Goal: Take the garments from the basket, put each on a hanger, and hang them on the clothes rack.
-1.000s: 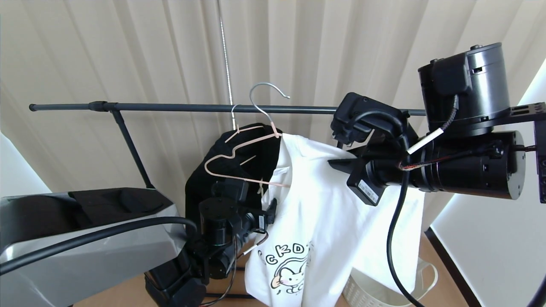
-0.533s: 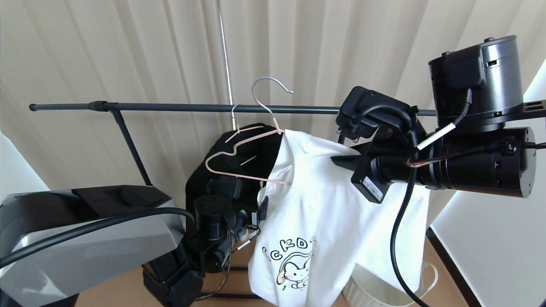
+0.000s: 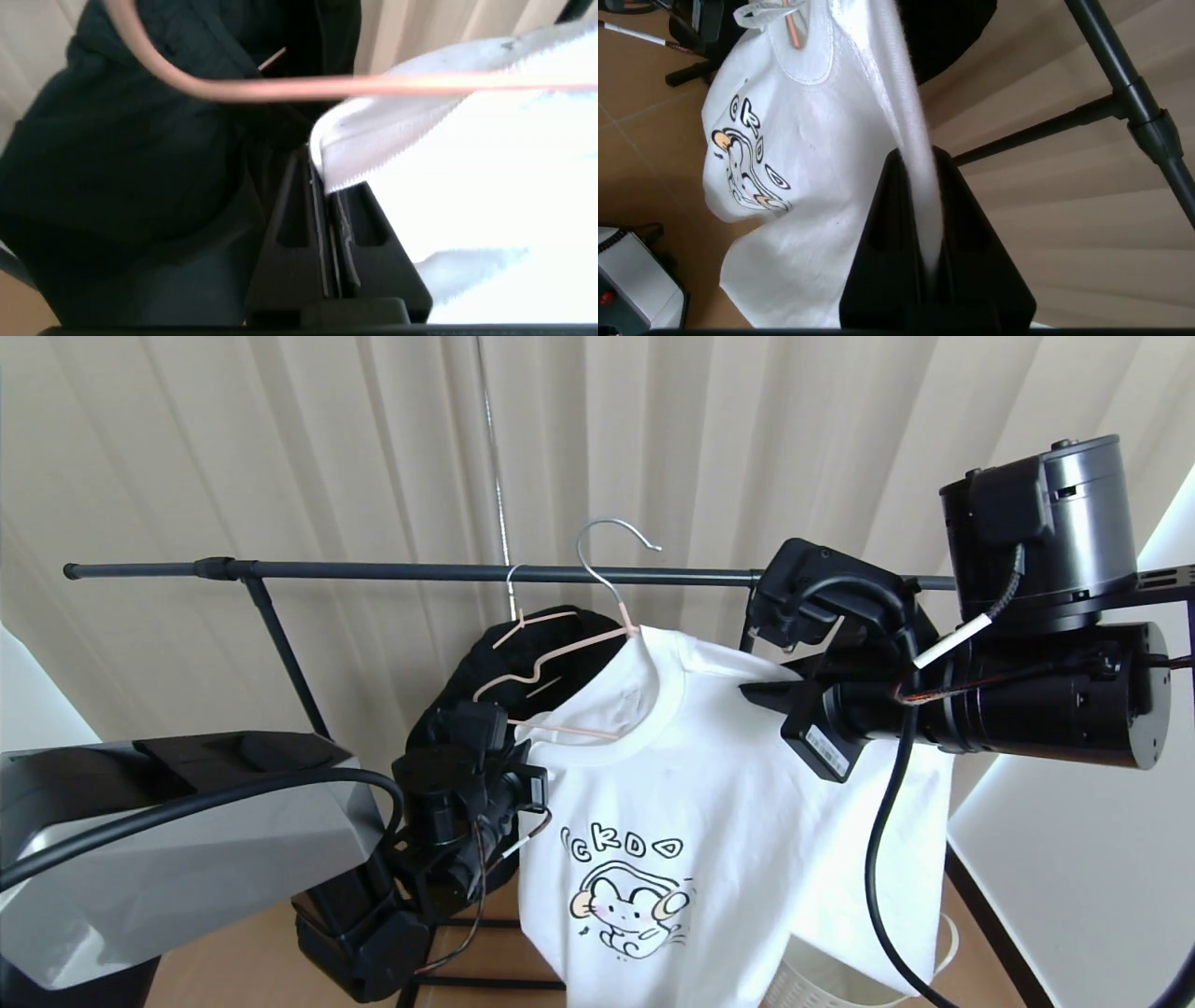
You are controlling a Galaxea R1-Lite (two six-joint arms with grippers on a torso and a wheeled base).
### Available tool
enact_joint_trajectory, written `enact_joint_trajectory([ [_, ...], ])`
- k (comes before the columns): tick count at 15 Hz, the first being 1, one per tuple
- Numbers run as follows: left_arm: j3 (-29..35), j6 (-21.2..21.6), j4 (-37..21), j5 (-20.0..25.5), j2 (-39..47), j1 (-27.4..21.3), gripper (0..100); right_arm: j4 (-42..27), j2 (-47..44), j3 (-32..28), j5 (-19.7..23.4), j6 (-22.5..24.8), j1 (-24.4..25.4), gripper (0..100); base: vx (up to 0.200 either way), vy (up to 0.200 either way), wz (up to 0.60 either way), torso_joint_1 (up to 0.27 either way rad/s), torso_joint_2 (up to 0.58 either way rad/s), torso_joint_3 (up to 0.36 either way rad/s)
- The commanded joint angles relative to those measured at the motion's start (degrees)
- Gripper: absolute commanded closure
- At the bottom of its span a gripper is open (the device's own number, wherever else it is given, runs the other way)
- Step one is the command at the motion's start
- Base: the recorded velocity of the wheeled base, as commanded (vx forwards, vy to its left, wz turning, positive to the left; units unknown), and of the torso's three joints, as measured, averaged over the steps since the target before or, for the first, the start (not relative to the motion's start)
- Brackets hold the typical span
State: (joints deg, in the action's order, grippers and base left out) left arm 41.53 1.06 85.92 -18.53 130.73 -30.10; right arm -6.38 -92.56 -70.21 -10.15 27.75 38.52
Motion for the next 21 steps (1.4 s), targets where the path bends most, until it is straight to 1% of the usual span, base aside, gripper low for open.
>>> enact_joint_trajectory([
  [1, 0.04, -0.01, -0.05, -0.02, -1.27, 0.57, 100, -0.04, -0.25, 1.04, 0.05, 0.03, -0.82, 100, 0.0, 0.0, 0.0, 0.0, 0.0, 0.0],
  [4, 0.04, 0.26, -0.23, 0.16, -1.97, 1.8, 100, 0.75, 0.1, 3.15, 0.22, -0.06, -2.4, 100, 0.0, 0.0, 0.0, 0.0, 0.0, 0.0],
  [7, 0.21, 0.87, -0.14, 0.16, -2.06, 2.68, 100, 5.76, 0.37, 7.01, 0.22, -0.06, -3.54, 100, 0.0, 0.0, 0.0, 0.0, 0.0, 0.0],
  [9, 0.3, 0.96, -0.23, 0.25, -1.97, 3.03, 100, 7.52, 0.54, 8.68, 0.31, -0.06, -4.51, 100, 0.0, 0.0, 0.0, 0.0, 0.0, 0.0],
  [11, 0.57, 0.96, -0.31, 0.25, -1.8, 3.82, 100, 7.69, 1.24, 9.56, 0.49, -0.15, -5.48, 100, 0.0, 0.0, 0.0, 0.0, 0.0, 0.0],
  [14, 0.74, 0.87, -0.4, 2.09, -1.71, 4.43, 100, 7.69, 2.12, 10.26, 0.57, -0.15, -6.53, 100, 0.0, 0.0, 0.0, 0.0, 0.0, 0.0],
  [19, 1.27, 1.31, -0.4, 2.36, -1.88, 5.84, 100, 7.69, 3.27, 11.58, 0.4, -0.15, -6.79, 100, 0.0, 0.0, 0.0, 0.0, 0.0, 0.0],
  [21, 1.09, 1.49, -0.49, 4.03, -2.24, 6.19, 100, 7.61, 3.53, 11.76, 0.31, 0.12, -7.85, 100, 0.0, 0.0, 0.0, 0.0, 0.0, 0.0],
])
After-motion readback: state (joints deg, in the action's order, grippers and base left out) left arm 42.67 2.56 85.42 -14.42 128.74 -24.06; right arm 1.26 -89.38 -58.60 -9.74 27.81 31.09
